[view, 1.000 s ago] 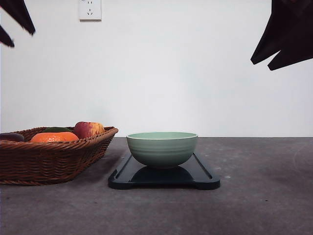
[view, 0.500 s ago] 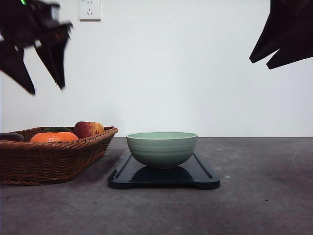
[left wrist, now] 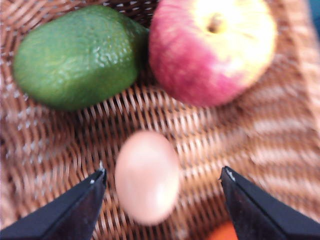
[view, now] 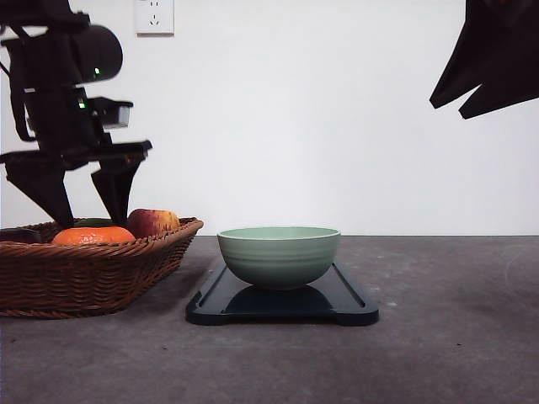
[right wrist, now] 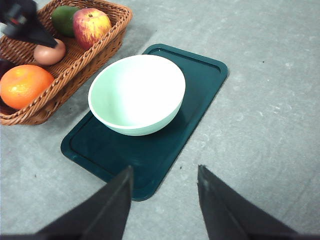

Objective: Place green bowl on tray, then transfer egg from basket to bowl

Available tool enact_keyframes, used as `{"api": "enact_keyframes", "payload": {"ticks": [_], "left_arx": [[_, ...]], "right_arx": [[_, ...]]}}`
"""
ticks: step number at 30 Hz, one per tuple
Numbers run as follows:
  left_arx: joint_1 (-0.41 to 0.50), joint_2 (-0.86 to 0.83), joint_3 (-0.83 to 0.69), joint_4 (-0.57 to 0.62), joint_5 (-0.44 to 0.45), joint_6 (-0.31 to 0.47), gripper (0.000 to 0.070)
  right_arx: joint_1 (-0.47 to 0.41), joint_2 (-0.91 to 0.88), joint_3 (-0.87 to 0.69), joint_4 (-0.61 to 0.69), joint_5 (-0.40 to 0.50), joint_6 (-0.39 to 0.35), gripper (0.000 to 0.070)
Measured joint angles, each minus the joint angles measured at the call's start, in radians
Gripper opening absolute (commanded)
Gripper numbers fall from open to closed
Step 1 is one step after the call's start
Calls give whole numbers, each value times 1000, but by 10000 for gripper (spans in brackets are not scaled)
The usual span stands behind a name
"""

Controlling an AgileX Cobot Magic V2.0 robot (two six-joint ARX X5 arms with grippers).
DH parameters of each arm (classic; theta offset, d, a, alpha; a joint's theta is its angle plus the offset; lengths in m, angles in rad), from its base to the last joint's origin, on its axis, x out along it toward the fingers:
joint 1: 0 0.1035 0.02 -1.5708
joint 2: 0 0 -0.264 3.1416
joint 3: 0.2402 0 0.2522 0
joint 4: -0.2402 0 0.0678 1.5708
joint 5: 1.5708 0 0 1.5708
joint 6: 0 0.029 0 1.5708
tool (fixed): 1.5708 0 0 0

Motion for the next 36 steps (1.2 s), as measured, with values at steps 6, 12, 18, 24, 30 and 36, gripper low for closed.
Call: {"api": "enact_keyframes", "payload": {"ticks": [6,12,18,24,30,36], "left_arx": [[0,51,0,25,-20,0,467],[4,85,0,29,-23,0,466],[7,85,0,32,-23,0,375],[8,85,0,31,-23,0,273],[8,85,0,29,-23,0,218],[8,85,2,14,-23,0,210]], "right_arx": [[0,0,0,0,0,1,245],[0,0,0,0,0,2,245],[0,0,0,0,0,8,245],[0,0,0,0,0,8,245],[0,0,0,0,0,8,245],[0,0,0,0,0,8,245]]}}
